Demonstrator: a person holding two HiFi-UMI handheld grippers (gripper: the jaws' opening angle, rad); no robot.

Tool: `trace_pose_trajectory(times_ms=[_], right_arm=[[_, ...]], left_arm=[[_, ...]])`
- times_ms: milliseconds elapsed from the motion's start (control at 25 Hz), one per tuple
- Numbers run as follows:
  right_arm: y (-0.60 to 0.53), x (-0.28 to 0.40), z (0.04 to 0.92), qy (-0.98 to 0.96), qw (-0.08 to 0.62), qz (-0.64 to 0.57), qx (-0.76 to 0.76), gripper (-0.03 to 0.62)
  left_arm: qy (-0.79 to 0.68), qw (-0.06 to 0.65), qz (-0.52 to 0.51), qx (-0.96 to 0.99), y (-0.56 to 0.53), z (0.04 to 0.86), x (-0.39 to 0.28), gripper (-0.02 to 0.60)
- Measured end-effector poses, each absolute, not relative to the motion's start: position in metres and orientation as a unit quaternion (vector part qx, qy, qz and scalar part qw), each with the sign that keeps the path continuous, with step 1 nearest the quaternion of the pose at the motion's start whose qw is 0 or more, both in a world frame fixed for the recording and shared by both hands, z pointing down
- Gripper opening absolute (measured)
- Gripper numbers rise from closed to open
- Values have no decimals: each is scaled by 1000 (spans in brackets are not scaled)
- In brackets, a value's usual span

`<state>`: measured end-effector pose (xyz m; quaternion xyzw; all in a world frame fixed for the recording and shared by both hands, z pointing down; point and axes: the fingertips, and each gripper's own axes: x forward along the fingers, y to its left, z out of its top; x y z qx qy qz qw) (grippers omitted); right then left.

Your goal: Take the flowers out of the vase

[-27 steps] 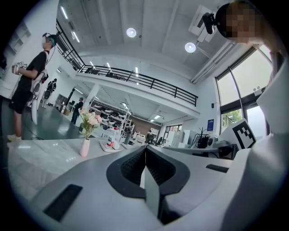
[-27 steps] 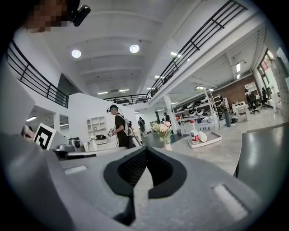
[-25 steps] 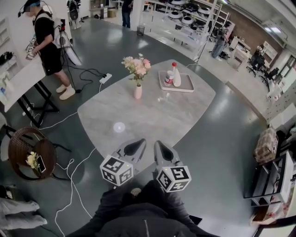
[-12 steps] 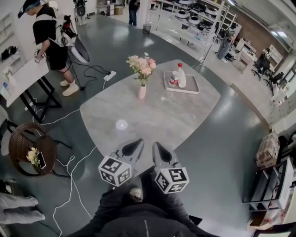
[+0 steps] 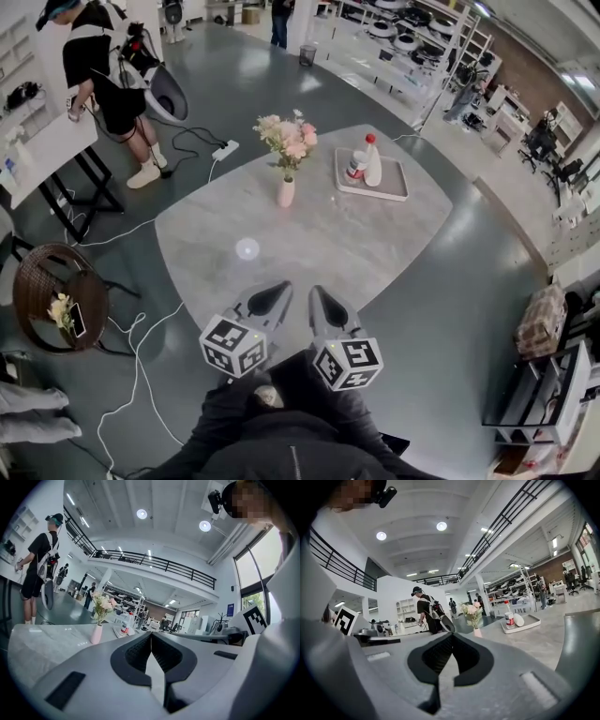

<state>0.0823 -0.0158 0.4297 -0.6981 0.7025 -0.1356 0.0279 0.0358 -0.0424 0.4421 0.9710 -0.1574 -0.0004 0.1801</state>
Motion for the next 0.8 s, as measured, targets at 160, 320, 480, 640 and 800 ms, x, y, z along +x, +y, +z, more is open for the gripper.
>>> trace_pose_trajectory(times_ms=[160,320,480,640,800], right_arm=[[-39,99,431,711,24,-139,-689,-2],[-60,117,431,714,30,-144,-684,-2],[-87,131,432,724,32,-148,-673,-2],[-111,143,429,736,30,-149,-659,-2],[-136,152,432,746,30,-154,-647,-2]], left_arm=[[-170,184,-5,968,-65,442,52,1],[-176,184,-2,967,-80,443,68,2],[-186,179,4,966,-100,442,82,1],[-199,180,12,963,-120,441,96,0],[-219,174,12,960,-142,442,106,0]])
